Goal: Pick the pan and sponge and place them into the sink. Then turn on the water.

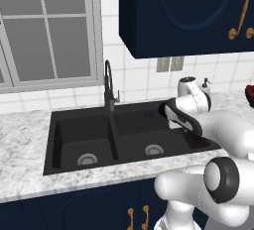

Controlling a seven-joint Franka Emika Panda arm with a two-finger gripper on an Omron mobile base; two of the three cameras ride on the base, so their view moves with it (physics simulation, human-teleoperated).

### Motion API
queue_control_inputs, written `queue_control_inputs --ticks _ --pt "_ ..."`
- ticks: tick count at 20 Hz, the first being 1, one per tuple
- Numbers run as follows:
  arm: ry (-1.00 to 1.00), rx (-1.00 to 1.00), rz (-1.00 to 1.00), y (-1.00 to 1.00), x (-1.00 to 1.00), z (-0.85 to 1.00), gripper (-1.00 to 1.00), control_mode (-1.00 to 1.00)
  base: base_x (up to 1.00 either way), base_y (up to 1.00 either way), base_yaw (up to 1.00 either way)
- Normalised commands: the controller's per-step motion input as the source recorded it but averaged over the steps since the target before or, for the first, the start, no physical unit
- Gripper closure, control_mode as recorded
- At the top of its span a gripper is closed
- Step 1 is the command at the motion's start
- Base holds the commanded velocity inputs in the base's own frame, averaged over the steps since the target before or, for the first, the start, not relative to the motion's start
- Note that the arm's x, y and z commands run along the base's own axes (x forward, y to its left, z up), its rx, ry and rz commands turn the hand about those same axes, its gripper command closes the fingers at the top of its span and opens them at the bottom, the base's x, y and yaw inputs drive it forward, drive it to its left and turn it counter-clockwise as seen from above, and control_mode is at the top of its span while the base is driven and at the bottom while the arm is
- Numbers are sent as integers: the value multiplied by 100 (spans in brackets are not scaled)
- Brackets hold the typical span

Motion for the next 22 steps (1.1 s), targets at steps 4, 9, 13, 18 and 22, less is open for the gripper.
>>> queue_control_inputs --ticks 4,9,13,18,22 --pt "0 0 3 75 23 0 100 -100 0 0 0" --pt "0 0 33 15 37 0 100 -100 0 0 0" --pt "0 0 54 0 31 -8 100 -100 0 0 0" --pt "8 0 55 0 27 -22 100 -100 0 0 0" --pt "11 0 47 -3 9 -33 100 -100 0 0 0"
